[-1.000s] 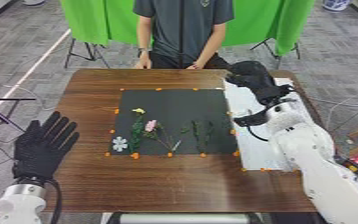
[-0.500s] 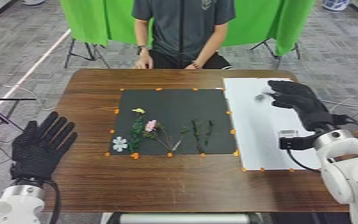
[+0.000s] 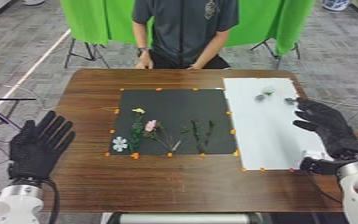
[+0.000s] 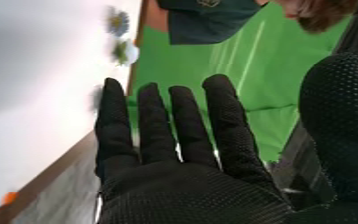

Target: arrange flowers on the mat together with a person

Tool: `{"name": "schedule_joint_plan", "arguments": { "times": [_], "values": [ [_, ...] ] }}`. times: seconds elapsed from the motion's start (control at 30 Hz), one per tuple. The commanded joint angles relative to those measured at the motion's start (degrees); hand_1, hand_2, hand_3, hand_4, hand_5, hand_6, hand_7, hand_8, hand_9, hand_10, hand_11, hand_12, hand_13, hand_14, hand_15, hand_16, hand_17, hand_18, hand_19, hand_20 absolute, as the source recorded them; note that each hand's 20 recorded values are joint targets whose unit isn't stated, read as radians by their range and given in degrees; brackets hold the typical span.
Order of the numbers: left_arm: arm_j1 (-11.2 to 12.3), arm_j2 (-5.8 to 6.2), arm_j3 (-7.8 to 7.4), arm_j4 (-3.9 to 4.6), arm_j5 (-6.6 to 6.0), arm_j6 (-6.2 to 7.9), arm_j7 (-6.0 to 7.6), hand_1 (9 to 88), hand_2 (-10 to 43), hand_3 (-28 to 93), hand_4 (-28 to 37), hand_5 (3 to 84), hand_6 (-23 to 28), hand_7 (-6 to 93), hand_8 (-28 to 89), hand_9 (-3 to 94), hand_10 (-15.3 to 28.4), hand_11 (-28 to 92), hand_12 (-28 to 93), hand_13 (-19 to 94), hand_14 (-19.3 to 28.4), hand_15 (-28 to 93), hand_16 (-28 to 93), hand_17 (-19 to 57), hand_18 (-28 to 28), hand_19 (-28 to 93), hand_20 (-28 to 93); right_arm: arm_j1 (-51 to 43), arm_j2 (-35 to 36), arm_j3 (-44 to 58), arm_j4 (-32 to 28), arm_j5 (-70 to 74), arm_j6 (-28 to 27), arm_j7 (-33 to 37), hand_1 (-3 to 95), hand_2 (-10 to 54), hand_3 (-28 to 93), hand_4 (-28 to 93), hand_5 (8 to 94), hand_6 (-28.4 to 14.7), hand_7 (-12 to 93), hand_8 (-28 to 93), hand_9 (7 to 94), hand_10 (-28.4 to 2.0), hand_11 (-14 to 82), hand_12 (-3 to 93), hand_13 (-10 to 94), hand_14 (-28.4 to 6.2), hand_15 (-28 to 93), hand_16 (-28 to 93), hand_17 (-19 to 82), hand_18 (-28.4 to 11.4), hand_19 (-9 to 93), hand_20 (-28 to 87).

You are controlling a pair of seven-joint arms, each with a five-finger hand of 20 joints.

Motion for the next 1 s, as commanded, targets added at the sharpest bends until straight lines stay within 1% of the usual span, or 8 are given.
{"name": "schedule_joint_plan", "arguments": {
  "times": [0.03,0.27,0.5,0.57,0.77,0.8,0.97,1.0],
  "values": [
    [0.41,-0.4,-0.17,0.05,-0.11,-0.48,-0.68,28.5,11.0,73,-28.3,43.7,6.5,10.1,-9,39.4,13.1,13,9,31,13.7,17,-2,-2.5,13.0,25,12,-1.35,-2.11,0.01,-2.19,0.0,2.4,-0.53,25.3,-3.0,80,-25,37.9,-4.0,16,-12,32.7,-13.1,7.3,10.9,27,-11.9,13,12,9,-18.6,44,9],
    [0.43,-0.41,-0.14,0.04,0.02,-0.42,-1.0,28.6,11.0,72,-28.3,43.9,6.6,10.2,-9,39.4,13.2,13,9,31,13.7,17,-2,-2.6,13.0,25,12,1.18,-2.6,-3.63,-1.38,5.58,2.74,-1.38,25.2,-3.2,80,-25,38.0,-4.0,16,-12,32.8,-13.1,7.0,11.0,27,-11.8,13,13,9,-18.5,43,10],
    [0.67,-0.51,-0.05,-0.06,-0.08,-0.37,-0.67,28.6,11.0,72,-28.3,43.9,6.7,10.2,-9,39.4,13.1,13,9,30,13.8,17,-2,-2.5,13.0,25,12,3.71,-2.49,-6.36,-0.54,5.3,3.54,-1.68,25.2,-3.3,80,-24,38.2,-4.0,15,-12,32.8,-13.2,7.0,11.0,27,-11.9,12,14,9,-18.4,43,10],
    [0.37,-0.6,0.08,0.07,0.01,-0.32,-0.93,28.5,11.0,73,-28.3,44.0,6.7,10.2,-9,39.4,13.1,13,9,31,13.6,17,-2,-2.5,13.0,25,12,3.94,-2.46,-6.92,-0.55,5.38,4.39,-2.01,25.2,-3.3,80,-24,38.2,-4.1,15,-12,32.8,-13.2,7.0,11.0,27,-11.9,12,14,9,-18.4,43,10],
    [0.78,-0.77,0.09,-0.17,-0.03,-0.11,-0.85,28.5,11.0,72,-28.3,43.9,6.6,10.2,-9,39.5,13.2,13,9,31,13.6,17,-2,-2.5,13.0,25,12,4.96,-2.4,-8.57,-0.46,5.84,5.55,-2.82,25.3,-3.3,80,-24,38.2,-4.1,15,-12,32.8,-13.3,6.9,11.0,27,-11.9,12,14,10,-18.1,43,10],
    [0.74,-0.79,0.09,-0.14,-0.04,-0.24,-0.87,28.5,11.0,72,-28.3,43.9,6.6,10.2,-9,39.5,13.1,13,9,31,13.6,17,-2,-2.5,13.0,25,12,5.8,-3.15,-7.33,0.32,5.56,4.0,-2.39,25.3,-3.3,80,-24,38.2,-4.0,15,-12,32.8,-13.3,6.9,11.0,27,-11.9,12,14,10,-17.9,42,10],
    [1.02,-0.9,0.17,-0.23,-0.09,-0.18,-0.63,28.5,11.0,72,-28.3,44.0,6.6,10.3,-9,39.5,13.1,13,9,31,13.5,17,-2,-2.5,13.0,25,12,6.5,-2.58,-7.53,0.61,3.84,4.41,-2.97,25.4,-3.7,81,-24,38.6,-4.2,16,-12,33.0,-13.3,7.1,11.0,27,-11.6,12,14,11,-14.7,40,9],
    [0.83,-0.92,0.2,-0.17,-0.07,-0.11,-0.99,28.4,11.0,73,-28.3,44.0,6.6,10.2,-9,39.5,13.1,13,9,31,13.5,17,-2,-2.5,13.0,25,12,6.99,-1.87,-8.8,0.65,3.84,6.06,-3.03,25.4,-3.7,81,-24,38.7,-4.3,16,-12,33.0,-13.3,7.2,10.9,27,-11.5,11,14,11,-14.3,39,9]
  ]
}}
